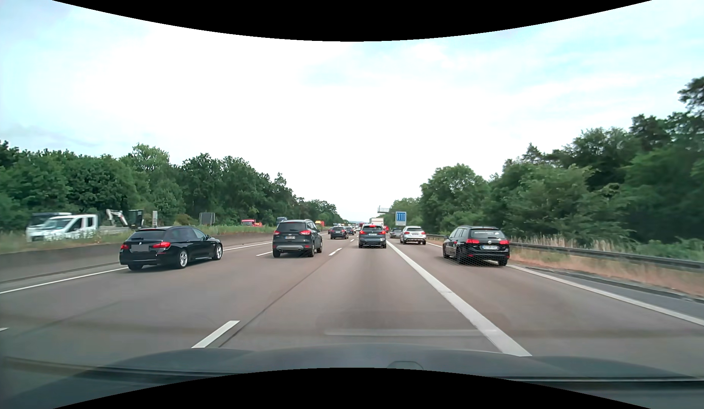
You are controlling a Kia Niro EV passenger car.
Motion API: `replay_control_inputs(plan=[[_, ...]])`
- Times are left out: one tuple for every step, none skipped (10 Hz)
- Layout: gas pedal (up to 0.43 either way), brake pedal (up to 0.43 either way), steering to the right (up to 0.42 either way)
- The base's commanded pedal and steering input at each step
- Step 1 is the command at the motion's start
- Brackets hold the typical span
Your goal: Follow the waypoints while adhering to traffic rules and regulations
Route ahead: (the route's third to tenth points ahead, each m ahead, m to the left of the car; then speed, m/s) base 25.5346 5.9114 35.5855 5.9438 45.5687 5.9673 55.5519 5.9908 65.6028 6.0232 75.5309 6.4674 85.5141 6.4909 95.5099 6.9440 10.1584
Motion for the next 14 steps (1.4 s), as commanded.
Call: replay_control_inputs(plan=[[0.0,0.0,-0.003],[0.0,0.0,-0.004],[0.0,0.0,-0.004],[0.0,0.0,-0.004],[0.0,0.0,-0.004],[0.0,0.0,-0.004],[0.0,0.0,-0.004],[0.0,0.0,-0.004],[0.0,0.012,-0.004],[0.0,0.024,-0.004],[0.0,0.03,-0.004],[0.0,0.043,-0.004],[0.0,0.055,-0.004],[0.0,0.061,-0.003]])
